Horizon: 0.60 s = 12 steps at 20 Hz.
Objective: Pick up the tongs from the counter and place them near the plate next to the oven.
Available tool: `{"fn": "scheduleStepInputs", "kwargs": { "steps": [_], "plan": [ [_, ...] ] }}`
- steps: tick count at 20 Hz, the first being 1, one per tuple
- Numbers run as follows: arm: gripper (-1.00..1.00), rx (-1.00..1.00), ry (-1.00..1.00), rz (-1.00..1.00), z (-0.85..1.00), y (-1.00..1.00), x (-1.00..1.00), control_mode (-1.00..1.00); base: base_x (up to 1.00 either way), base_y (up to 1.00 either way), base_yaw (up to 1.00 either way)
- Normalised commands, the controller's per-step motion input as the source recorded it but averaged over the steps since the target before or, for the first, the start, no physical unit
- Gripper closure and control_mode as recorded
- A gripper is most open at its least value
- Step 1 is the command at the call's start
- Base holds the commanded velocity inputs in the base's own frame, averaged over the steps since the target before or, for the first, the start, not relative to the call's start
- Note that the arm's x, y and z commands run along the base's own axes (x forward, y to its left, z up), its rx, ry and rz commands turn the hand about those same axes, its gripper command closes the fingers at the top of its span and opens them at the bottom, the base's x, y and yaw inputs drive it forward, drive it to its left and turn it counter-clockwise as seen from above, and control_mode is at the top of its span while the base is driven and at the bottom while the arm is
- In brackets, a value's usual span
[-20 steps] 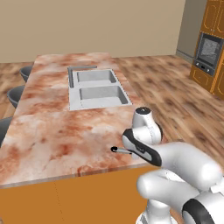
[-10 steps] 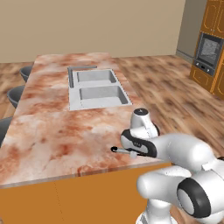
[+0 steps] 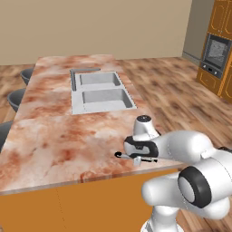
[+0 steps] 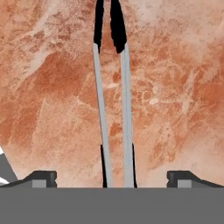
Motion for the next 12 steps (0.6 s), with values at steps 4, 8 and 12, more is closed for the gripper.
{"fn": "scheduleStepInputs", "kwargs": {
  "steps": [4, 8, 12],
  "plan": [
    [-1.00, 0.00, 0.00, 0.00, -0.19, 0.00, 0.03, -1.00, 0.00, 0.00, 0.00],
    [-1.00, 0.00, 0.00, 0.00, -0.26, 0.00, 0.02, -1.00, 0.00, 0.00, 0.00],
    [-1.00, 0.00, 0.00, 0.00, -0.35, 0.00, 0.02, -1.00, 0.00, 0.00, 0.00]
  ]
}}
